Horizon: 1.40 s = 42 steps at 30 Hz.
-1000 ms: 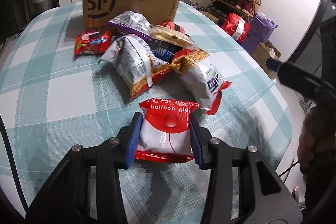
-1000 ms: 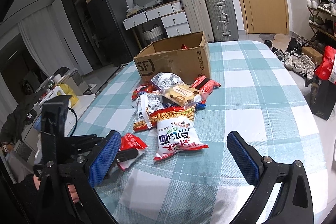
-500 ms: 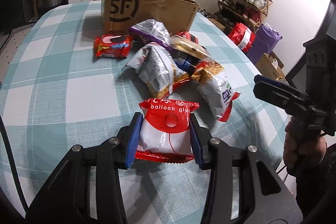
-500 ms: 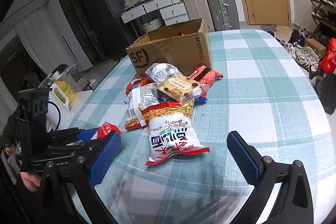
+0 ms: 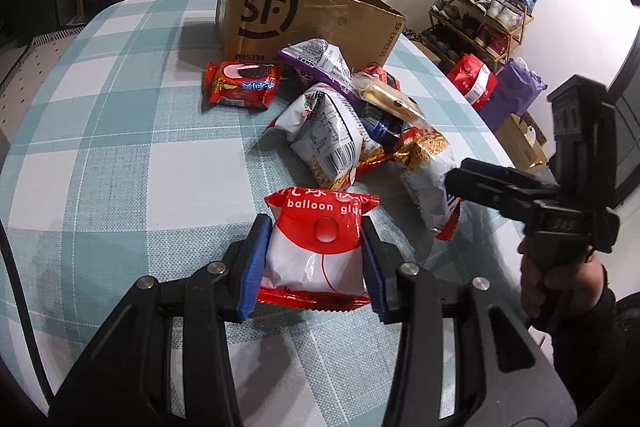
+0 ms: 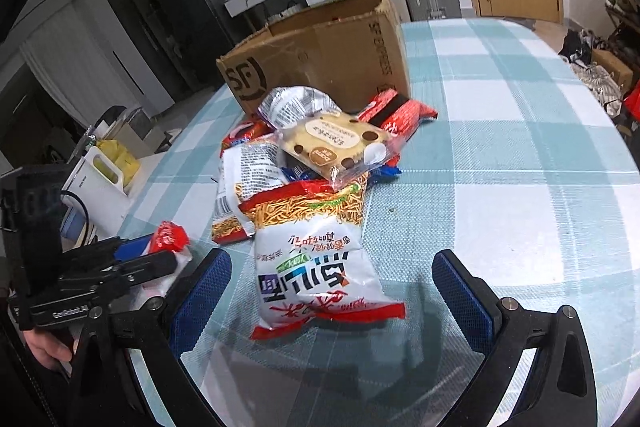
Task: Organize snacks
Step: 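Grasp the white noodle snack bag with the right gripper while the left gripper holds the balloon bag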
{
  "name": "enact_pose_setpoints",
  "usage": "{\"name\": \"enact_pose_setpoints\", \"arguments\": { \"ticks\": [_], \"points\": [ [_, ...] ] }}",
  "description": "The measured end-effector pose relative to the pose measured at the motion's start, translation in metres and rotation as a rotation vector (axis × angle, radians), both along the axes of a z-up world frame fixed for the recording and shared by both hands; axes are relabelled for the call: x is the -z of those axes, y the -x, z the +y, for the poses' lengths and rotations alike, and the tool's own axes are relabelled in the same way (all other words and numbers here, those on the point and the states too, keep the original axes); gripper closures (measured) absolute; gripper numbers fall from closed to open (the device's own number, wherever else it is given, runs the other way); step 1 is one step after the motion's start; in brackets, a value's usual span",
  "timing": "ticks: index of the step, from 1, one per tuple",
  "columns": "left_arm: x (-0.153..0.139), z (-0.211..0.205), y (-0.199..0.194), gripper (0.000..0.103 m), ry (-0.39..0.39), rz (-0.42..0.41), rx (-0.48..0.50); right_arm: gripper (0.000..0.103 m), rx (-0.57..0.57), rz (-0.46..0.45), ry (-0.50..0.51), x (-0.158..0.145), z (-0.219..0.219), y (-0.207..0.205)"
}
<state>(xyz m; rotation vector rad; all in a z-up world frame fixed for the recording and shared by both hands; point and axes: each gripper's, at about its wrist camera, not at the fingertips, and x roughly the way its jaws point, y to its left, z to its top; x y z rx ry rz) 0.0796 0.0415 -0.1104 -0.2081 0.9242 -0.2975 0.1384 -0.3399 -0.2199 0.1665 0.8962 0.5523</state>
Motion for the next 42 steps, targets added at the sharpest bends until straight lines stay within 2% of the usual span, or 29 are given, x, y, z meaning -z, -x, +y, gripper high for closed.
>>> {"name": "enact_pose_setpoints", "arguments": {
  "ticks": [8,10,11,13,14,18,28,42],
  "points": [
    [0.0,0.002,0.001,0.063,0.014,0.002,-0.014,0.001,-0.031,0.021,0.024,0.01,0.015,-0.013],
    [-0.001,0.003,0.001,0.063,0.012,0.001,-0.017,0.009,-0.04,0.024,0.027,0.012,0.018,-0.014],
    [-0.001,0.004,0.001,0.063,0.011,0.0,-0.02,0.022,-0.052,0.029,0.03,0.014,0.021,-0.014],
    [-0.002,0.006,0.001,0.063,0.012,-0.003,-0.026,0.03,-0.06,0.017,0.05,0.013,0.026,-0.013],
    [-0.002,0.007,0.001,0.063,0.013,-0.004,-0.029,0.039,-0.076,0.015,0.053,0.014,0.029,-0.012],
    [-0.004,0.009,0.004,0.063,0.019,-0.007,-0.034,0.047,-0.077,0.01,0.036,0.014,0.026,-0.008],
    [-0.012,0.009,0.013,0.063,0.018,-0.024,-0.036,0.048,-0.064,-0.011,-0.016,0.003,0.016,0.009],
    [-0.04,0.007,0.026,0.063,0.019,-0.07,-0.019,0.048,-0.081,-0.081,-0.093,-0.038,0.009,0.035]
  ]
}}
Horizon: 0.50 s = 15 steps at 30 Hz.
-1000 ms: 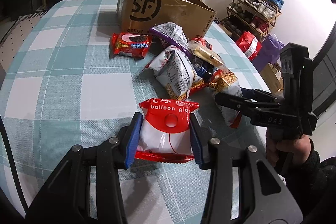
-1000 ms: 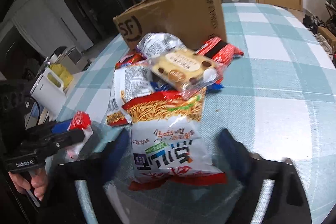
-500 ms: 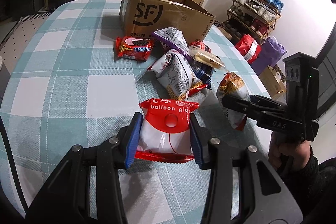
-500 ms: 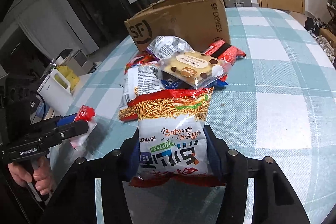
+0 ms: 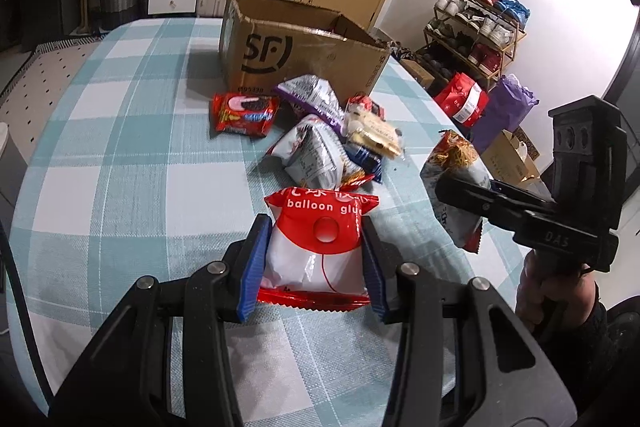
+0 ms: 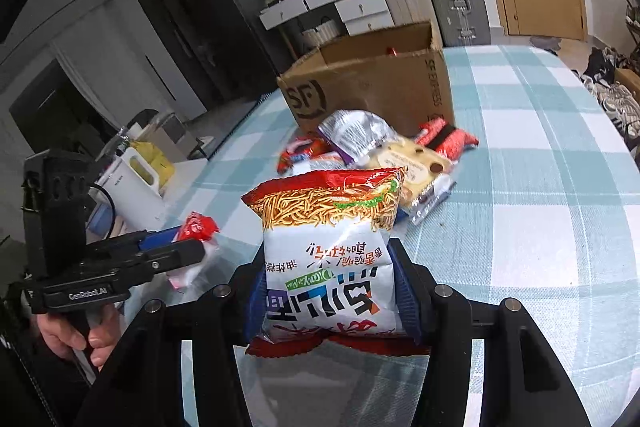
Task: Organize snacks
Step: 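Grasp the white noodle snack bag with the right gripper while the left gripper holds the balloon bag, then carry both held bags over the cardboard box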
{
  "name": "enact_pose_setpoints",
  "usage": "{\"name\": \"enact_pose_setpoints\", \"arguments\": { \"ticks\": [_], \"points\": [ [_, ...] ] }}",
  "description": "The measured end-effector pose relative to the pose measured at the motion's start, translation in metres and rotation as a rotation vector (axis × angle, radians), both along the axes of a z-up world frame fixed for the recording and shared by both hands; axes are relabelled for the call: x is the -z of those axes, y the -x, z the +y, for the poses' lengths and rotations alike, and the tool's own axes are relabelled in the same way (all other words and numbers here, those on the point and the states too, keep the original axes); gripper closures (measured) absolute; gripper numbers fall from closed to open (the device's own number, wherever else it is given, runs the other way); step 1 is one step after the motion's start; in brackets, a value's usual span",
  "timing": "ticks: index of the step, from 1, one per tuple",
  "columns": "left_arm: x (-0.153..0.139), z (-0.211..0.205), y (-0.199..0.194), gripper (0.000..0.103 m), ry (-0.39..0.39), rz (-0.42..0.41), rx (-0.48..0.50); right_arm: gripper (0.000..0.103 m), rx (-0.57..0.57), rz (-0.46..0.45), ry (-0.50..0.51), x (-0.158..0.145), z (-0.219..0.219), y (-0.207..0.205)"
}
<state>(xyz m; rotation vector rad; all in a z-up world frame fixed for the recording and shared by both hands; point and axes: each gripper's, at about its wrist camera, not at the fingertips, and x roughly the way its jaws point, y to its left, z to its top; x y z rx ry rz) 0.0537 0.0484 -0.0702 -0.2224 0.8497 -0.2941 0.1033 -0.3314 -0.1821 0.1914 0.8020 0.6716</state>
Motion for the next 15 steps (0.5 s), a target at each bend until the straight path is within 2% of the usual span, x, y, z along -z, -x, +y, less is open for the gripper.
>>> {"name": "enact_pose_setpoints", "arguments": {
  "ticks": [15],
  "points": [
    [-0.045,-0.012,-0.014,0.063,-0.006,-0.042,0.019,0.048,-0.025,-0.077,-0.051,-0.052,0.001,0.004]
  ]
}}
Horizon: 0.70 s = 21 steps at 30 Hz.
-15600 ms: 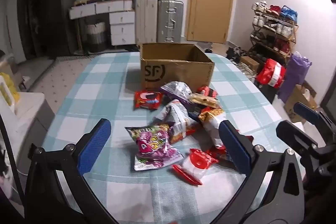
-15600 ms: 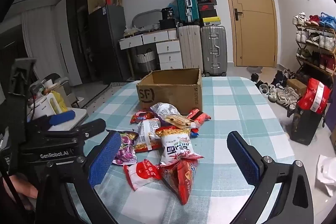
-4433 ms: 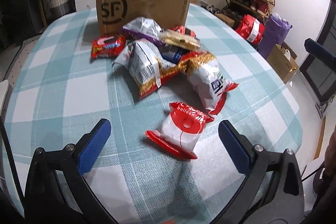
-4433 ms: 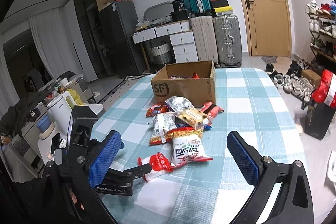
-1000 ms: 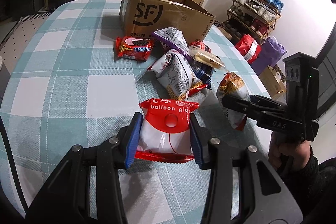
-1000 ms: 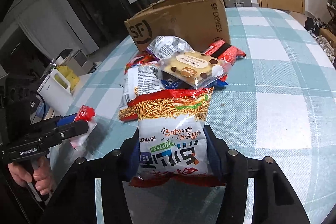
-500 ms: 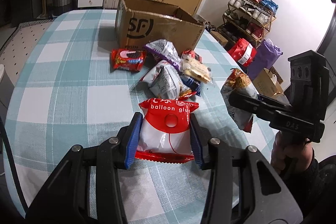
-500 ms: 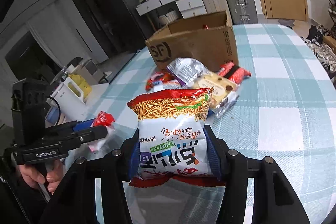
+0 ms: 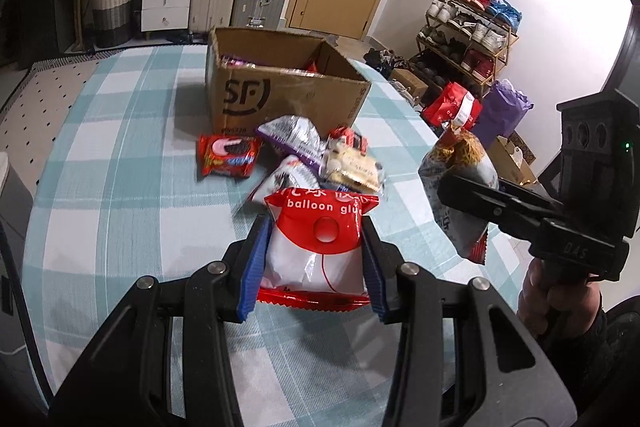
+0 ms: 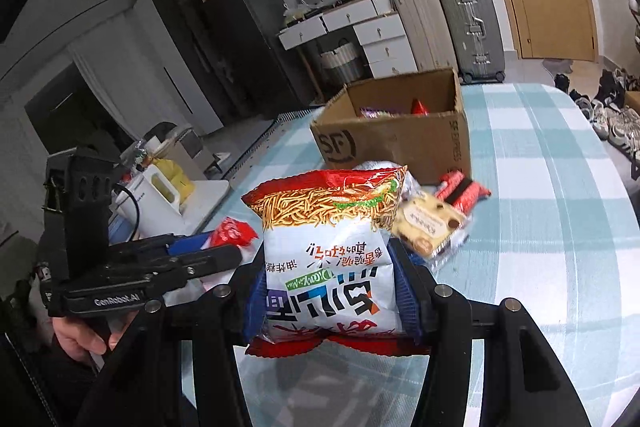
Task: Organize snacks
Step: 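Carry both held bags over the cardboard box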
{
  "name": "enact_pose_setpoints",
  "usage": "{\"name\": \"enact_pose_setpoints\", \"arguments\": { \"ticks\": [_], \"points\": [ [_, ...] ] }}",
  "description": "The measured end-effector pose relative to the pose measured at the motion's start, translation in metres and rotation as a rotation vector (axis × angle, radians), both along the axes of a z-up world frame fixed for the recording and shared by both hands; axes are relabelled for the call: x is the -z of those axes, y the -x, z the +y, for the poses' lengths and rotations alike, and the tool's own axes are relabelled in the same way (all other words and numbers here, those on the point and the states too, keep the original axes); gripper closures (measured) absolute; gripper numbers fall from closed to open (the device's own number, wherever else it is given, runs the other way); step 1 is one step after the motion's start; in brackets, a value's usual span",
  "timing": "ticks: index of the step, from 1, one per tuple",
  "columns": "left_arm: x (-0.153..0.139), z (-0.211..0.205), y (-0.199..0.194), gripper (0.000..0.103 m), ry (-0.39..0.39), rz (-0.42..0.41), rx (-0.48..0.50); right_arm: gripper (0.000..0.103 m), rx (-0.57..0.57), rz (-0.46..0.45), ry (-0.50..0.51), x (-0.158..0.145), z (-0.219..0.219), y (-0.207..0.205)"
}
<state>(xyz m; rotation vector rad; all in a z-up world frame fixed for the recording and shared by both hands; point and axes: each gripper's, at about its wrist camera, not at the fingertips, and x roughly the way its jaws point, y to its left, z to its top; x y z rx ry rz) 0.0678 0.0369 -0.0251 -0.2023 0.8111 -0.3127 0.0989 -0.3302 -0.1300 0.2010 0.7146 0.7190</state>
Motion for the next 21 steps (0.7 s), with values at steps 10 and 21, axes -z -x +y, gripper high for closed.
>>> {"name": "enact_pose_setpoints", "arguments": {
  "ticks": [10,21],
  "points": [
    [-0.03,0.002,-0.03,0.063,-0.001,-0.029,0.009,0.048,-0.02,-0.067,-0.003,-0.04,0.005,-0.018],
    [-0.064,0.011,-0.084,0.063,0.004,-0.052,0.01,0.048,-0.028,-0.126,0.012,-0.079,0.015,-0.061]
  ]
}}
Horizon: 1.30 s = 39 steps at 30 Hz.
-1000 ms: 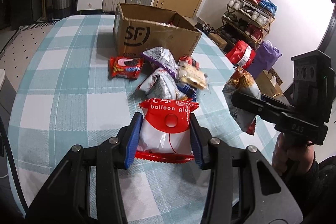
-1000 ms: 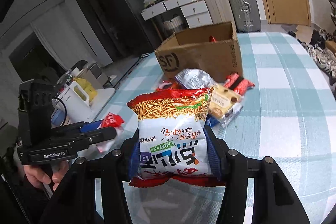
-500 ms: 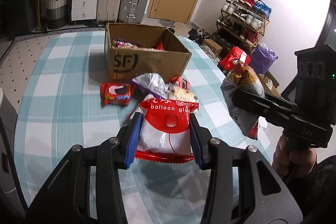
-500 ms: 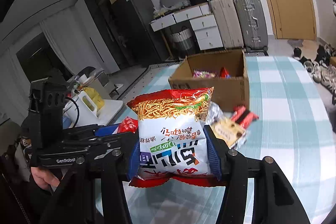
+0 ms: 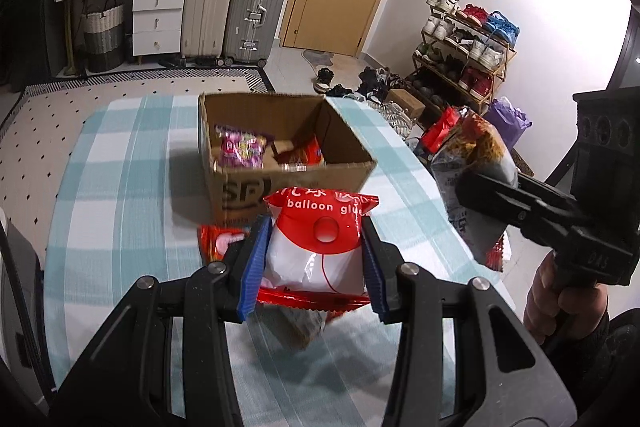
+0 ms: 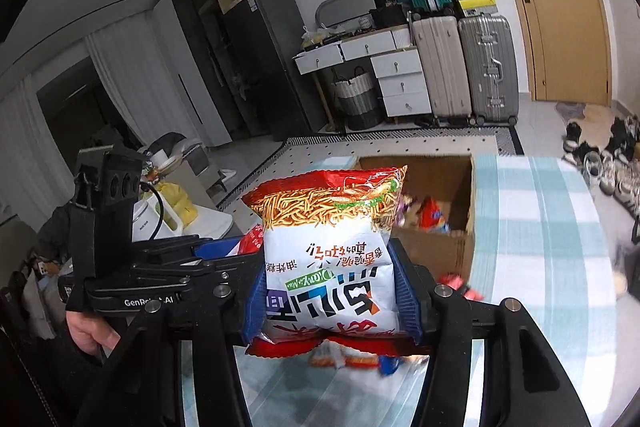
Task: Organize snacks
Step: 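Carry both held bags over the cardboard box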
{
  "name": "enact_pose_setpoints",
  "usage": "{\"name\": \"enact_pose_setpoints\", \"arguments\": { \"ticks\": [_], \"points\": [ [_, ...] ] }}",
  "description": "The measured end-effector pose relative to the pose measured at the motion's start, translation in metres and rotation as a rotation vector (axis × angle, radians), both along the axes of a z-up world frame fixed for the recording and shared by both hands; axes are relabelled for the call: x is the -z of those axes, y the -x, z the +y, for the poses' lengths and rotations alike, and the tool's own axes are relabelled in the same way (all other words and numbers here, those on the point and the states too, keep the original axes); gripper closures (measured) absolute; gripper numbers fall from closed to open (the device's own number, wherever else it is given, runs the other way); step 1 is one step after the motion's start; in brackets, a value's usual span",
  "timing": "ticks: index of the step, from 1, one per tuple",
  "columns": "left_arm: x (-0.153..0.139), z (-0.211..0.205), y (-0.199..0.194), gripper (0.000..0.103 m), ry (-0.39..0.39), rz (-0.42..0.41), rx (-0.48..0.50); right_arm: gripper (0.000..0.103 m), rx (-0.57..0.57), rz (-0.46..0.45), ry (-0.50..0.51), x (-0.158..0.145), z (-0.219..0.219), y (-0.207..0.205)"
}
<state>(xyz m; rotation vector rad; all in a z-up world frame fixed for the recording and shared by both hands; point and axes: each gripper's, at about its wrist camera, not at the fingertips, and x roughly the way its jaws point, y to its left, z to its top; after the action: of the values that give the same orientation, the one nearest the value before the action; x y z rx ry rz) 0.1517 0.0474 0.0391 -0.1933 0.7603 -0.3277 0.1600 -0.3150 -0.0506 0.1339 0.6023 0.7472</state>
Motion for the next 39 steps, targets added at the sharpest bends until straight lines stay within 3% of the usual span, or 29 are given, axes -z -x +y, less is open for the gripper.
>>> {"name": "enact_pose_setpoints", "arguments": {
  "ticks": [12,20,32,39],
  "points": [
    [-0.017,-0.001,-0.079,0.063,0.031,-0.002,-0.021,0.048,-0.003,0.066,0.007,0.0,0.019,-0.084],
    [-0.014,-0.003,-0.137,0.063,-0.015,0.016,-0.026,0.048,0.003,0.116,0.001,0.007,0.03,-0.136],
    [0.021,-0.009,-0.212,0.063,-0.067,0.076,-0.009,0.048,0.057,0.157,0.017,0.028,0.039,-0.194],
    [0.052,-0.006,-0.236,0.063,-0.078,0.117,-0.009,0.048,0.084,0.188,0.058,0.054,0.047,-0.215]
  ]
}}
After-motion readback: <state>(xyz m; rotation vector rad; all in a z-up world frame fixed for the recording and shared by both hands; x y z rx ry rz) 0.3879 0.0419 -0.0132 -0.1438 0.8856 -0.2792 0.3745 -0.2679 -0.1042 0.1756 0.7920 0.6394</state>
